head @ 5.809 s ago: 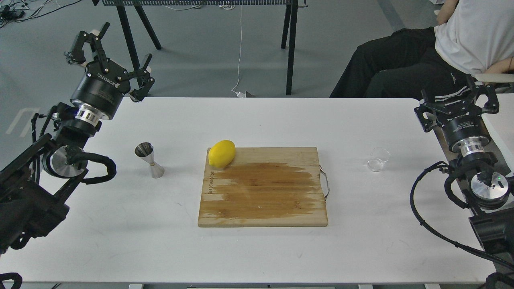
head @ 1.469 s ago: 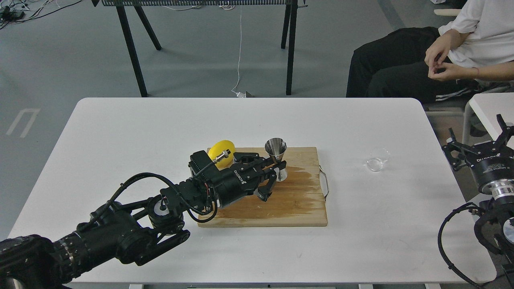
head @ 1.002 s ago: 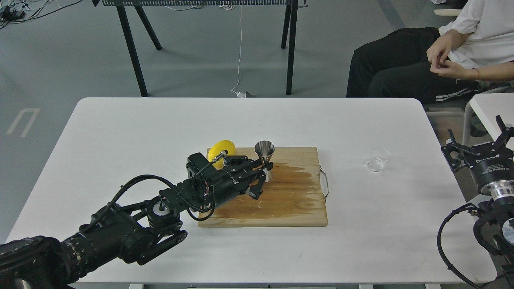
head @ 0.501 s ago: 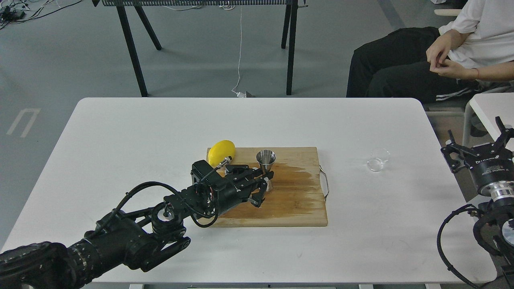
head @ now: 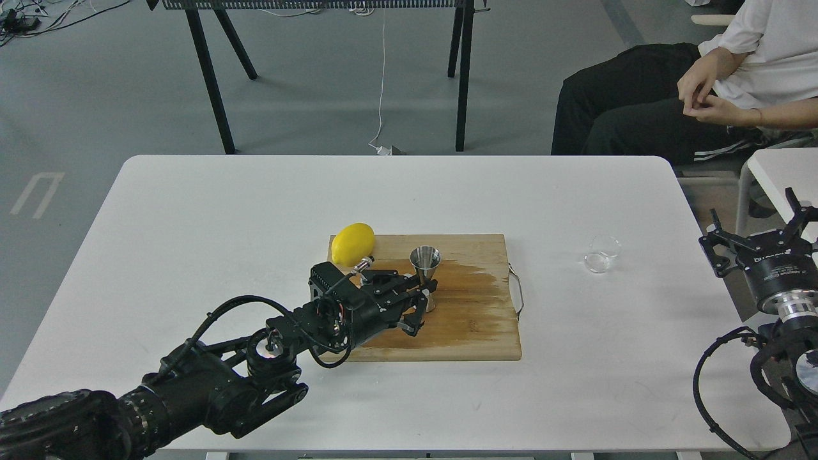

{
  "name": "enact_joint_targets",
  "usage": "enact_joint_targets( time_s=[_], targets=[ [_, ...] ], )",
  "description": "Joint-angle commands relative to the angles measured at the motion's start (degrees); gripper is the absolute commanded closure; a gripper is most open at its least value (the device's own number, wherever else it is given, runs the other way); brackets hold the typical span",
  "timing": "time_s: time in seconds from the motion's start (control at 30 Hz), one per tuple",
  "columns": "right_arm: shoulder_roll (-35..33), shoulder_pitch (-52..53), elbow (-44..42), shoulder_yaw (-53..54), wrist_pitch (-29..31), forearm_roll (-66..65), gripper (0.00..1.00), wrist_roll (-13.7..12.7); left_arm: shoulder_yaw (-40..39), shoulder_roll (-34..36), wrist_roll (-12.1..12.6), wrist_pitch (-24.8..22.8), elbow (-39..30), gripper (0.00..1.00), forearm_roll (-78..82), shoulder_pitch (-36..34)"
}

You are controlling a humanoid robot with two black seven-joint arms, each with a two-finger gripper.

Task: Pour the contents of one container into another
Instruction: 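Set the jigger upright on the board beside the lemon, open left gripper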

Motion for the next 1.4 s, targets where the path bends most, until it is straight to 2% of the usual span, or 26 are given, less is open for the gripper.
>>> enact_joint_targets(
  time_s=[0.0, 0.2, 0.33, 0.57, 0.77, 0.9, 1.07, 1.24, 1.37],
  targets=[
    [-0.05, -0.03, 0.02, 0.06, 0.0, 0.0, 0.0, -0.01, -0.07, 0.16, -0.01, 0.09, 0.0, 0.8, 0.0, -0.38],
    [0.04, -0.03, 0.02, -0.02, 0.0, 0.0, 0.0, -0.01, -0.16, 0.95, -0.01, 0.0, 0.0, 0.77, 0.0, -1.17],
    [0.04, -0.03, 0.02, -0.02, 0.0, 0.0, 0.0, -0.01, -0.07, 1.57, -0.01, 0.0, 0.0, 0.66, 0.0, -1.52],
    [0.04, -0.03, 0.02, -0.02, 0.0, 0.0, 0.0, -0.01, -0.16, 2.1, -0.01, 0.09, -0.18, 0.63, 0.0, -1.17],
    [-0.05, -0.03, -0.07, 0.06, 0.0, -0.08, 0.0, -0.01, -0.33, 2.27, -0.01, 0.17, -0.79, 0.51, 0.0, -1.17],
    [-0.05, -0.03, -0.07, 0.06, 0.0, 0.0, 0.0, -0.01, -0.34, 2.27, -0.19, 0.96, -1.32, 0.34, 0.0, -0.73],
    [-0.05, -0.03, -0.07, 0.06, 0.0, 0.0, 0.0, -0.01, -0.25, 3.24, -0.36, 1.05, -3.43, 0.29, 0.0, -0.29],
    [-0.4, -0.03, -0.24, 0.06, 0.0, -0.08, 0.0, -0.01, -0.68, 7.1, -0.36, 1.05, -8.33, 0.29, 0.0, 1.11],
    [-1.71, 0.76, -2.26, 0.06, 0.0, -0.26, 0.0, -0.09, -3.58, 14.21, -0.36, 0.18, -20.11, 0.29, 0.0, 4.18]
  ],
)
